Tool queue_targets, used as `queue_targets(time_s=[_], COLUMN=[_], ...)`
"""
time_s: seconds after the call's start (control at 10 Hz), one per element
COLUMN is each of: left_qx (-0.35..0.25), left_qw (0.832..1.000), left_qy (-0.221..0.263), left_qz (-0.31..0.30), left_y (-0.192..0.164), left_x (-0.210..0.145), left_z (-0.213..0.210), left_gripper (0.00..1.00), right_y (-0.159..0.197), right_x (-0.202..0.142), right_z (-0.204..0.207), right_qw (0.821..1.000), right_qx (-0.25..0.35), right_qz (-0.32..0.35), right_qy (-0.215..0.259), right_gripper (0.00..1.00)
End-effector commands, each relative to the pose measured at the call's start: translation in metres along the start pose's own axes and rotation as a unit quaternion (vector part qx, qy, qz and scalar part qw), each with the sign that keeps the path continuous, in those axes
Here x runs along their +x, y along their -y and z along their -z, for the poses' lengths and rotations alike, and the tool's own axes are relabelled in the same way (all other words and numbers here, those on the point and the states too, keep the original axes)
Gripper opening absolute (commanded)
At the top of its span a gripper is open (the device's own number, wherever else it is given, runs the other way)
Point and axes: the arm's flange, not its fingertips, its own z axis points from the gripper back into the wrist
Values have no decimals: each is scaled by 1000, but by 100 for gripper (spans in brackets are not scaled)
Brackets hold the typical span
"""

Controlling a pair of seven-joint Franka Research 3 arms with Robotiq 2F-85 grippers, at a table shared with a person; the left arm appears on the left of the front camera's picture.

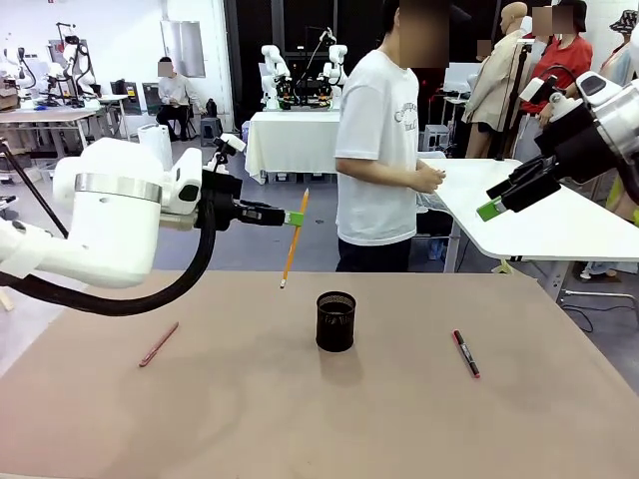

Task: Place the pens into the pen holder.
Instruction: Pick up a writing instrument from the table and place it into the Pen holder.

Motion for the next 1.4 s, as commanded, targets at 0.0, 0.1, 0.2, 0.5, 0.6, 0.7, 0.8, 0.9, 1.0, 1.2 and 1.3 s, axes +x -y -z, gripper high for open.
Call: queue_targets(time_s=[0.0,0.1,0.2,0.5,0.6,0.7,0.8,0.9,1.0,1.2,1.3], left_qx=[0,0,-13,-42,-48,-46,-43,-52,-60,-31,-19], left_qw=[1000,998,996,984,984,986,988,990,991,990,990], left_qy=[7,34,58,133,141,132,123,112,102,111,113], left_qz=[0,51,65,108,99,86,79,68,65,87,85], left_y=[0,-5,-14,-21,-24,-28,-31,-32,-30,-27,-23], left_x=[1,-8,-19,-27,-28,-30,-32,-32,-31,-15,-11], left_z=[0,12,28,37,33,31,26,14,1,-49,-68], left_gripper=[0,0,0,0,0,0,0,0,0,0,0], right_y=[1,1,1,1,1,1,1,1,1,1,1], right_x=[1,1,1,1,1,1,1,1,1,1,1], right_z=[0,0,0,0,0,0,0,0,0,0,0], right_qw=[1000,1000,1000,1000,1000,1000,1000,1000,1000,1000,1000], right_qx=[5,5,5,5,5,5,5,5,5,5,5], right_qz=[-3,-3,-3,-3,-3,-3,-3,-3,-3,-3,-3], right_qy=[9,9,9,9,9,9,9,9,9,9,9], right_gripper=[100,100,100,100,100,100,100,100,100,100,100])
